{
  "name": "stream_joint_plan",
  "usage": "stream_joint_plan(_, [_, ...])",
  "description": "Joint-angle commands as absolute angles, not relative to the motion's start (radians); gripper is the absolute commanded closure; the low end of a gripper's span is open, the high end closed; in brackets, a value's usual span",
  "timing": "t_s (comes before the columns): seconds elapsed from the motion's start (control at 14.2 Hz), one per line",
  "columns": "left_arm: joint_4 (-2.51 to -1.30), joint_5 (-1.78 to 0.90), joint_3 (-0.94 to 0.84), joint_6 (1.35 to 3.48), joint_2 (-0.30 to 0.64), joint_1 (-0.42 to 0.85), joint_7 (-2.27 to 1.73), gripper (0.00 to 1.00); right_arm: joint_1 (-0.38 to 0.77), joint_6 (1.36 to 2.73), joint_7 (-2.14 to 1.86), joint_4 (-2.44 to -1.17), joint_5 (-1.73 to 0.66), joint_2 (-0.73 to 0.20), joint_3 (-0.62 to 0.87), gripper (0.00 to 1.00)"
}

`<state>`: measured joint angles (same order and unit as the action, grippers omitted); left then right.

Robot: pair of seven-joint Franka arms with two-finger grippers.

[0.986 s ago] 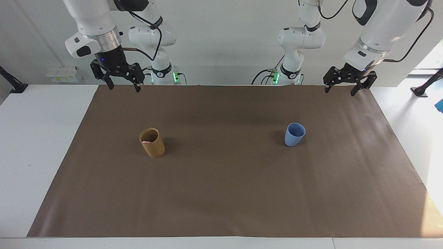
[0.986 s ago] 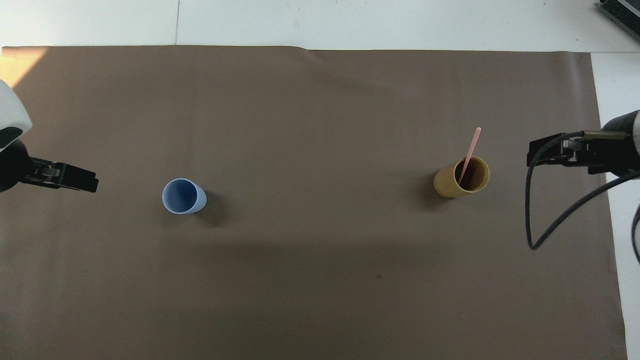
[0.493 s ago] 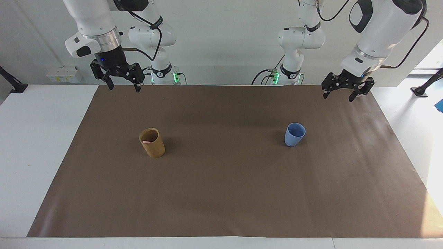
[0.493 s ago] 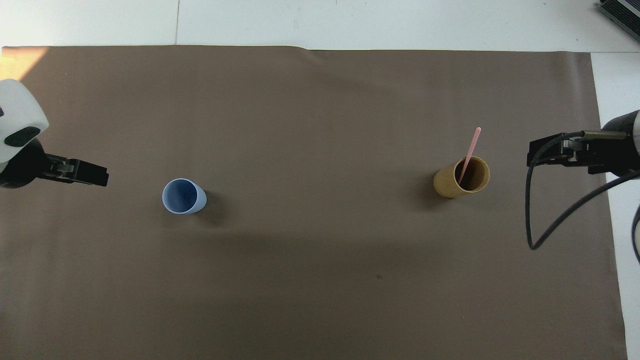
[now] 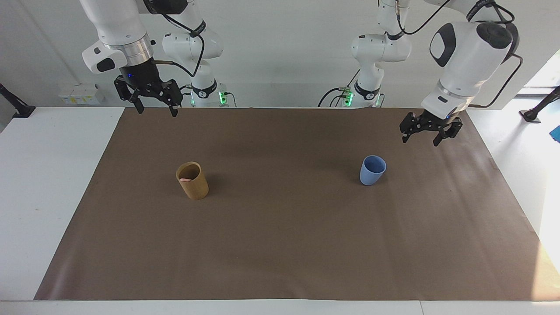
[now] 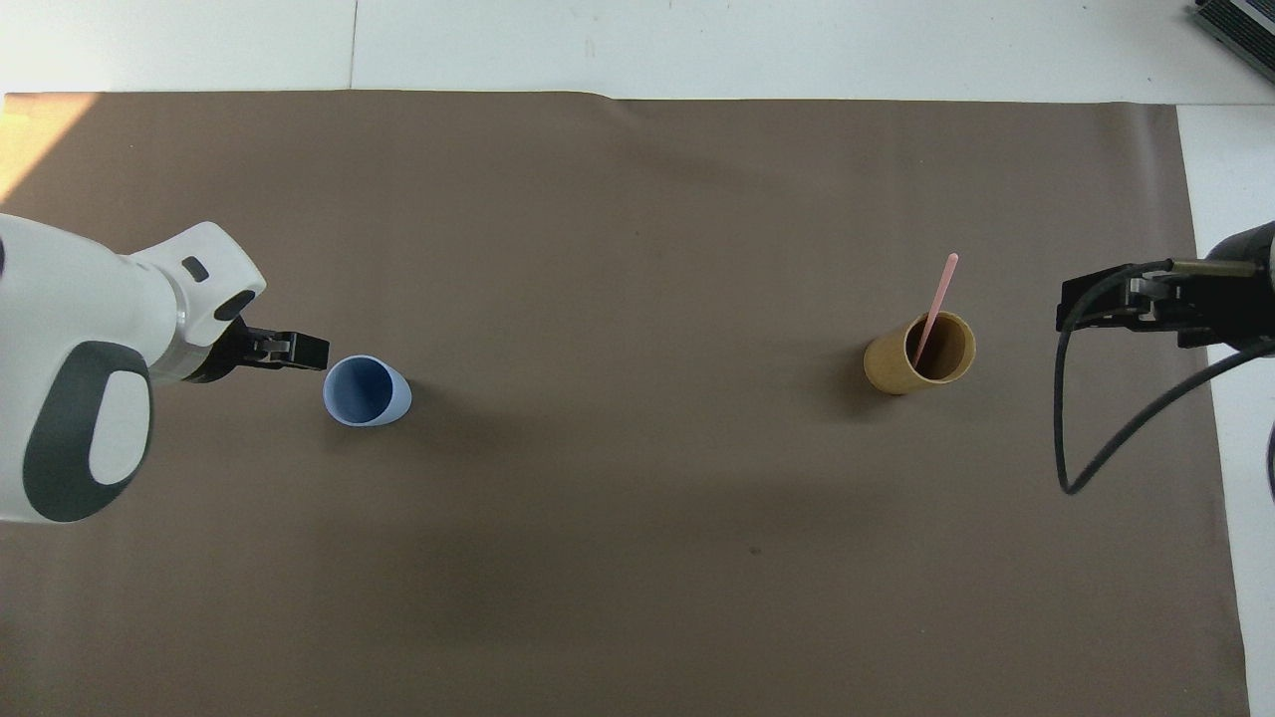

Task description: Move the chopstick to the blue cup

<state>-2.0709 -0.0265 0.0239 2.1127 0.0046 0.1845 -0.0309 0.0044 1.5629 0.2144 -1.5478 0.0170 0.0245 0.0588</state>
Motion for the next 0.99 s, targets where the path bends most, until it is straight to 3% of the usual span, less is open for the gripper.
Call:
stream_joint_plan(0.0, [-2.157, -0.034, 0.035, 2.213, 0.032, 0.21, -0.08, 0.0, -0.015, 1.585, 0.179, -1.577, -0.011, 0.044, 0.064, 0.0])
stream_joint_plan(0.28, [-2.181, -0.034, 0.035, 2.243, 0.046, 0.227, -0.11, 0.0, -0.021, 1.655, 0.183, -1.578, -0.014, 0.025, 0.064, 0.0])
stream_joint_plan(0.35, [-2.192, -0.034, 0.035, 2.268, 0.072, 0.254, -0.148, 0.11, -0.02, 1.696, 0.181, -1.58, -0.014, 0.002, 0.064, 0.0])
stream_joint_plan(0.42, [-2.192, -0.034, 0.035, 2.284, 0.075, 0.256, -0.158, 0.47, -0.017, 1.736, 0.181, -1.578, -0.012, -0.026, 0.064, 0.0])
stream_joint_plan(0.49, [-2.188, -0.034, 0.035, 2.283, 0.078, 0.256, -0.149, 0.99, -0.009, 1.781, 0.181, -1.578, -0.012, -0.056, 0.064, 0.0])
stream_joint_plan(0.77, [-2.163, -0.032, 0.038, 2.286, 0.087, 0.247, -0.035, 1.0, -0.002, 1.91, 0.181, -1.578, -0.011, -0.173, 0.069, 0.0])
stream_joint_plan(0.92, [-2.087, -0.023, 0.04, 2.269, 0.13, 0.253, -0.038, 1.0, 0.002, 1.962, 0.181, -1.585, -0.011, -0.227, 0.074, 0.0])
